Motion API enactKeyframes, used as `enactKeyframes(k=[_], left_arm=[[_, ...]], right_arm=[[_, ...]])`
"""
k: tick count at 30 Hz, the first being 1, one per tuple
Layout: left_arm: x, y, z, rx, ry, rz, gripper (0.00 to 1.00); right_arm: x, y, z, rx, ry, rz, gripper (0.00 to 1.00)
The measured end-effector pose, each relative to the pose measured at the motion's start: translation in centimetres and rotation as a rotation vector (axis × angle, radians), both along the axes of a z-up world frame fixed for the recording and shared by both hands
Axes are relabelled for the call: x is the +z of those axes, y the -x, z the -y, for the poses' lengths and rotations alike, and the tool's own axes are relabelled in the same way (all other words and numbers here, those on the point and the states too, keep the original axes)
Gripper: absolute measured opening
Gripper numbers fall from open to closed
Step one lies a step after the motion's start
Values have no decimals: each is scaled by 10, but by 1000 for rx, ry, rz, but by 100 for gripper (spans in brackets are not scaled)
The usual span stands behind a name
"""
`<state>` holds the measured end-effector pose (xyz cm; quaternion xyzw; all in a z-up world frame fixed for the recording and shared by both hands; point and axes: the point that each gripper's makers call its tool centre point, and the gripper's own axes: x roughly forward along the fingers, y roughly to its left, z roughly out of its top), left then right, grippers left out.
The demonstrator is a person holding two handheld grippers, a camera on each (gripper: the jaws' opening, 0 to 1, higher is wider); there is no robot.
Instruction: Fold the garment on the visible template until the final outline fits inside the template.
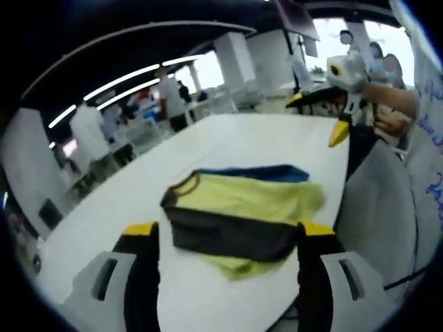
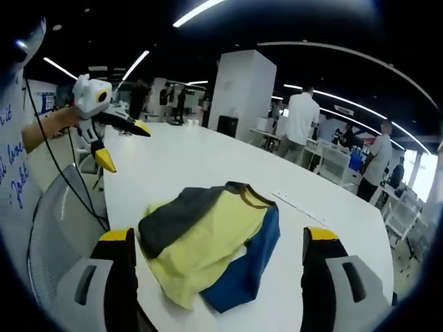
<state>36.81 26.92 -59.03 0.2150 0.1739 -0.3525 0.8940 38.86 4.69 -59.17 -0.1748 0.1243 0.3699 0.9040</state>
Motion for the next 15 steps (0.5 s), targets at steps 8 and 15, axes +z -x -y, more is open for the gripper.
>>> enactKeyframes(k=[8, 15], left_arm=[[-4, 0, -6, 11, 9, -15, 86], [-4, 2, -8, 12, 16, -11, 95]], right_arm=[[6, 4, -2, -2, -4, 15, 100], [2, 5, 0, -13, 4, 6, 100]])
